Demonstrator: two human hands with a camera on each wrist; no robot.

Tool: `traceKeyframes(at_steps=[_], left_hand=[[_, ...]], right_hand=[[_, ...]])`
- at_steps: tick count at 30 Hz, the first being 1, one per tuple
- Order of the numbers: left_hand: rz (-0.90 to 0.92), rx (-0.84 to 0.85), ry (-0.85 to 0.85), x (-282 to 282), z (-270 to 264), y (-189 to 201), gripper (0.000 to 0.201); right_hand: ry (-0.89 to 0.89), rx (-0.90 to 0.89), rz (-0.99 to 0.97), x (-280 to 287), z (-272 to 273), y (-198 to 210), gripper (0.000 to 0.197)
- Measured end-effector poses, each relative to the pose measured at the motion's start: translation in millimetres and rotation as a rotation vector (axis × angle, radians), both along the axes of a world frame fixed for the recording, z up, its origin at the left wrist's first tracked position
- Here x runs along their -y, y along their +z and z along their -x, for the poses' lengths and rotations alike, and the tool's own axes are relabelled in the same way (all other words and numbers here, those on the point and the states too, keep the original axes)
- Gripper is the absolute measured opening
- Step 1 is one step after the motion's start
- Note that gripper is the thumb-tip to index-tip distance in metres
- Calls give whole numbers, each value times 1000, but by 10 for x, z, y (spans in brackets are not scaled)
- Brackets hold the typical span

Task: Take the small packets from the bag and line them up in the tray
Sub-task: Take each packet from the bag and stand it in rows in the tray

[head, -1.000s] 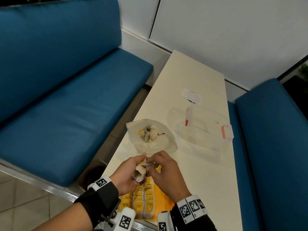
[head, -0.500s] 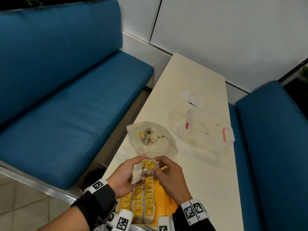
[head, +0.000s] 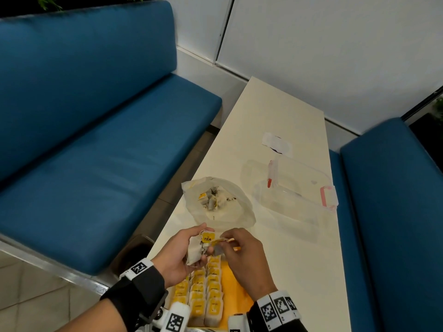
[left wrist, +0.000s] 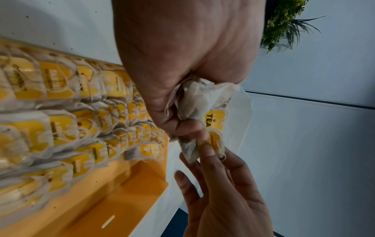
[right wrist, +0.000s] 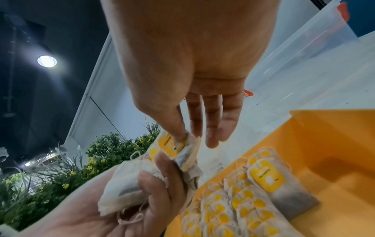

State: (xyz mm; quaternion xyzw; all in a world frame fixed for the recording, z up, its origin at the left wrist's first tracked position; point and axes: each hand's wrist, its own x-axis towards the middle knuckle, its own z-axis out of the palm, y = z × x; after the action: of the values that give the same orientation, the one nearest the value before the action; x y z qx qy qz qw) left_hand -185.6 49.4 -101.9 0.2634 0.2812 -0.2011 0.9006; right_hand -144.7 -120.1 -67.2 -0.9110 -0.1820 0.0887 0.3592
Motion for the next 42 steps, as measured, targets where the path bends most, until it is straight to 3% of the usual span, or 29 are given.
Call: traceKeyframes(at_steps=[3, 10, 15, 28, 32, 37, 42], left_hand=[[13, -15, 14, -21, -10, -9, 35], [29, -22, 18, -52, -22, -20, 32], [19, -12, 15, -63, -19, -40, 28], [-36, 6, 6, -66, -14, -109, 29], [-55, 8, 1, -63, -14, -111, 30], [-71, 7, -3, -57, -12, -104, 30], [-88, 6, -12, -56, -13, -106, 29]], right_hand=[[-2, 7, -40, 38, -49, 49, 10], [-115, -268, -212, 207, -180, 29, 22], [-201, -299, -55, 276, -197, -60, 19], [-120, -428, 372, 164, -231, -351, 27], [-203, -477, 354, 91, -227, -462, 30], [-302, -405, 314, 85, -192, -538, 14], [-366, -333, 299, 59, -155, -544, 18]])
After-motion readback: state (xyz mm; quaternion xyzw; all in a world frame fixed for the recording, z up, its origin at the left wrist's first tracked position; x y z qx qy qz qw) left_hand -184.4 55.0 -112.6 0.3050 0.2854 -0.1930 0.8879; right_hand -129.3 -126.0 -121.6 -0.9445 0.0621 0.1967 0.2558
